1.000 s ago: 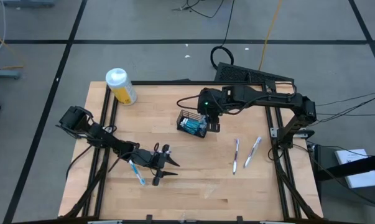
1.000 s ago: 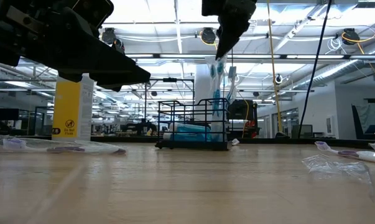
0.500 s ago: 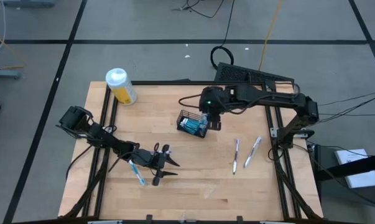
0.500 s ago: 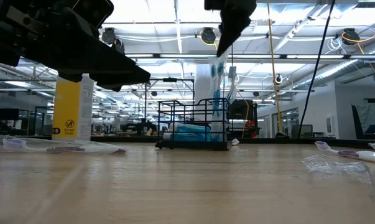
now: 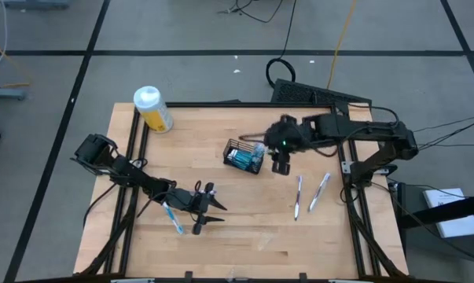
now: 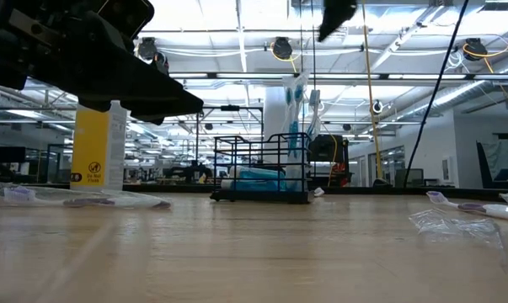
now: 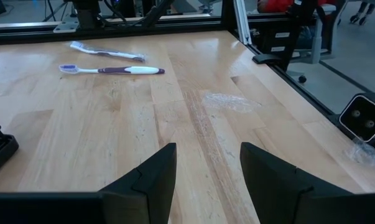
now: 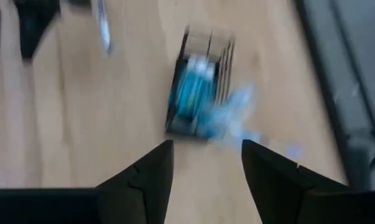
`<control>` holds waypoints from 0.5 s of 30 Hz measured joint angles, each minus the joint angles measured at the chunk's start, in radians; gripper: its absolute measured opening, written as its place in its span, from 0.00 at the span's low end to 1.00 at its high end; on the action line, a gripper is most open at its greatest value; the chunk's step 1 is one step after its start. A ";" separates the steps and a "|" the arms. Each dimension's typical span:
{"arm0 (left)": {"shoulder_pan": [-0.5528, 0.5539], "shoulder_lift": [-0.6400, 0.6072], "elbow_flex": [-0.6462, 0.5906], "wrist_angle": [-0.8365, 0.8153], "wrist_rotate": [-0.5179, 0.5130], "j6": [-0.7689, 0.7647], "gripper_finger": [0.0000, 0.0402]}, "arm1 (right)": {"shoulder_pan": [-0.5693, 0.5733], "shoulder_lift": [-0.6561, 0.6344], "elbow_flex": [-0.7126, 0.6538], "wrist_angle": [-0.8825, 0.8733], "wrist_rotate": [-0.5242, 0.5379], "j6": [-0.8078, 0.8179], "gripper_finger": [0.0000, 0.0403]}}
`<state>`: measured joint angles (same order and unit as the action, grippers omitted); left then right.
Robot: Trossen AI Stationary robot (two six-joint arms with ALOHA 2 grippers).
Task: Pick & Place toothbrushing station
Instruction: Put the purple toothbrush into the wire organizer
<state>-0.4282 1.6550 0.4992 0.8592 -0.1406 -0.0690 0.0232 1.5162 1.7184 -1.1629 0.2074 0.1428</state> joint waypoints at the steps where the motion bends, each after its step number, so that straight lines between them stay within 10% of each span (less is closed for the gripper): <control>1: 0.000 0.000 0.000 0.000 0.000 -0.003 0.45 | 0.018 0.001 -0.001 -0.042 -0.002 0.042 0.43; 15: -0.005 0.000 0.000 -0.028 0.000 -0.022 0.45 | 0.133 0.003 -0.395 -0.097 -0.082 0.426 0.42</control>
<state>-0.4332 1.6550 0.4992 0.8312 -0.1408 -0.0911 0.1562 1.5195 1.3234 -1.2603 0.1257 0.5687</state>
